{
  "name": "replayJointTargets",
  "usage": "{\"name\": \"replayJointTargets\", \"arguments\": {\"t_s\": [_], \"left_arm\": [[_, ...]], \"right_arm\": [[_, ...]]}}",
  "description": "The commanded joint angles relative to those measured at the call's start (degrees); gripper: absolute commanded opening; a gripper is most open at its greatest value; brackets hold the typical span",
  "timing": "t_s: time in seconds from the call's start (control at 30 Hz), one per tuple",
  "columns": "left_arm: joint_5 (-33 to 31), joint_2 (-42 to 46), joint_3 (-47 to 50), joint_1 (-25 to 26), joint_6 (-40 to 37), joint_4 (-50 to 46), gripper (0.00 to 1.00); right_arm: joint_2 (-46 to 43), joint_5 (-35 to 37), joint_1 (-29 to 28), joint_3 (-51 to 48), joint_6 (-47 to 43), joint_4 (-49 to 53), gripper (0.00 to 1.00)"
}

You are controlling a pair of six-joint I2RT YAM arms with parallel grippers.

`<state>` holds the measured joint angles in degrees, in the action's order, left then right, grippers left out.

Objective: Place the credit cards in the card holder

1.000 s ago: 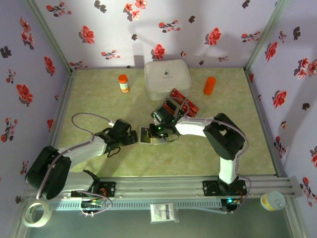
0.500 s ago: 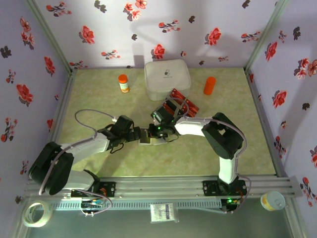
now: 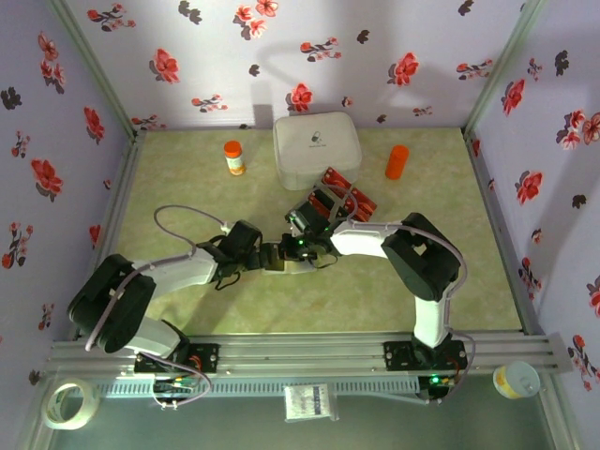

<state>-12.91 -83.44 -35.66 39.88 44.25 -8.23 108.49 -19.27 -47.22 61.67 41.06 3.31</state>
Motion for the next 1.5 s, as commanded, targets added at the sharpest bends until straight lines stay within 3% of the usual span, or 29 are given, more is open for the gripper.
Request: {"name": "replayJointTargets", "arguments": {"t_s": [0.0,1.13,1.47], "left_arm": [[0.6,-3.3,0.9,0.0,0.0,0.3,0.99],[0.3,-3.3,1.8,0.0,-0.1,0.7,0.99],[2.2,1.2,-1.9,0.2,0.8,-1.9,0.99]], "right_arm": [[-3.1,1.2,0.7,-0.7,-0.7,1.1,0.09],[2.8,0.9,1.1,3.1,-2.4,3.5,0.05],[2.3,1.2,0.9,2.4,-1.9,3.0,0.05]]}}
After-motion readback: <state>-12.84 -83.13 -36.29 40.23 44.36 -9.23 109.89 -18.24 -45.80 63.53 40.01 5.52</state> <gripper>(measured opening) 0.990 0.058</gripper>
